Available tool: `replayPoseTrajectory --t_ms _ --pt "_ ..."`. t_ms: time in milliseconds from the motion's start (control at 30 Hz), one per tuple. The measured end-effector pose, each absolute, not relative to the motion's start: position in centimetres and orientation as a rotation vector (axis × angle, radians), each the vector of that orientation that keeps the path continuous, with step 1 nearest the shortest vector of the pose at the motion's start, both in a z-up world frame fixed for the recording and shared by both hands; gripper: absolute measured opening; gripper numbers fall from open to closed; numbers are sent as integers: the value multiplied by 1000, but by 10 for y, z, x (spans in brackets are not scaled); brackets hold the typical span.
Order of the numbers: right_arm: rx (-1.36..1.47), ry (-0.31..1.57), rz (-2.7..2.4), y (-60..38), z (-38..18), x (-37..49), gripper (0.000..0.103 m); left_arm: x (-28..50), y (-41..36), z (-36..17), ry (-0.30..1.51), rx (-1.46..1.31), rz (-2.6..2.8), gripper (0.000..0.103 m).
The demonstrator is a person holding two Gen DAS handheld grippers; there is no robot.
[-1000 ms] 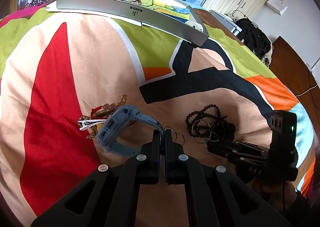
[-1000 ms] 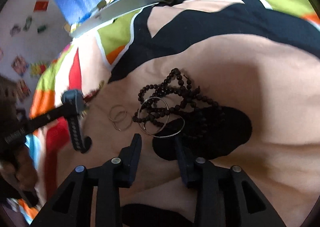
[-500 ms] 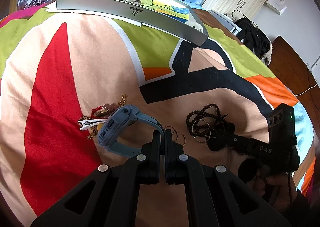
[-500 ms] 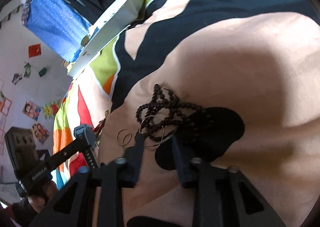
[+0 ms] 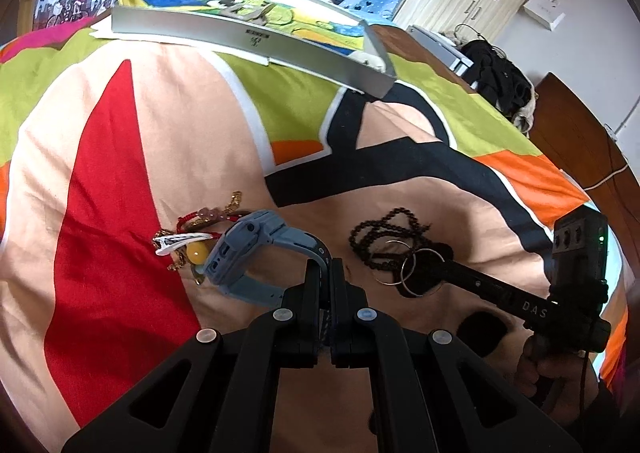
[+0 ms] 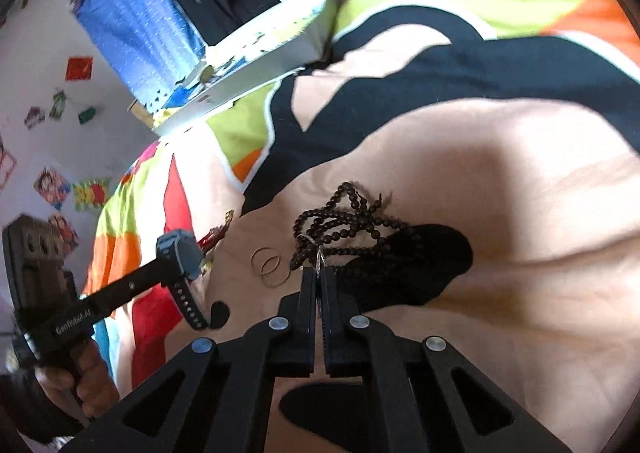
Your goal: Organize jewelry
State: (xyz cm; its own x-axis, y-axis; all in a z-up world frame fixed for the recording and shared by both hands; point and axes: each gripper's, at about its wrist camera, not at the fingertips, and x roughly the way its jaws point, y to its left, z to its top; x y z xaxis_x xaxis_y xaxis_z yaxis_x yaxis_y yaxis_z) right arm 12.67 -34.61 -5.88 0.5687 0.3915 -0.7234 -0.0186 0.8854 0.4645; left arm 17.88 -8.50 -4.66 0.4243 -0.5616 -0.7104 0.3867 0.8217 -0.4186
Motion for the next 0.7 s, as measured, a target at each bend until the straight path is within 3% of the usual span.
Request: replayPoseTrajectory --t_ms 700 --pt "272 852 220 -320 2 67 3 134 -92 -19 943 -165 -678 2"
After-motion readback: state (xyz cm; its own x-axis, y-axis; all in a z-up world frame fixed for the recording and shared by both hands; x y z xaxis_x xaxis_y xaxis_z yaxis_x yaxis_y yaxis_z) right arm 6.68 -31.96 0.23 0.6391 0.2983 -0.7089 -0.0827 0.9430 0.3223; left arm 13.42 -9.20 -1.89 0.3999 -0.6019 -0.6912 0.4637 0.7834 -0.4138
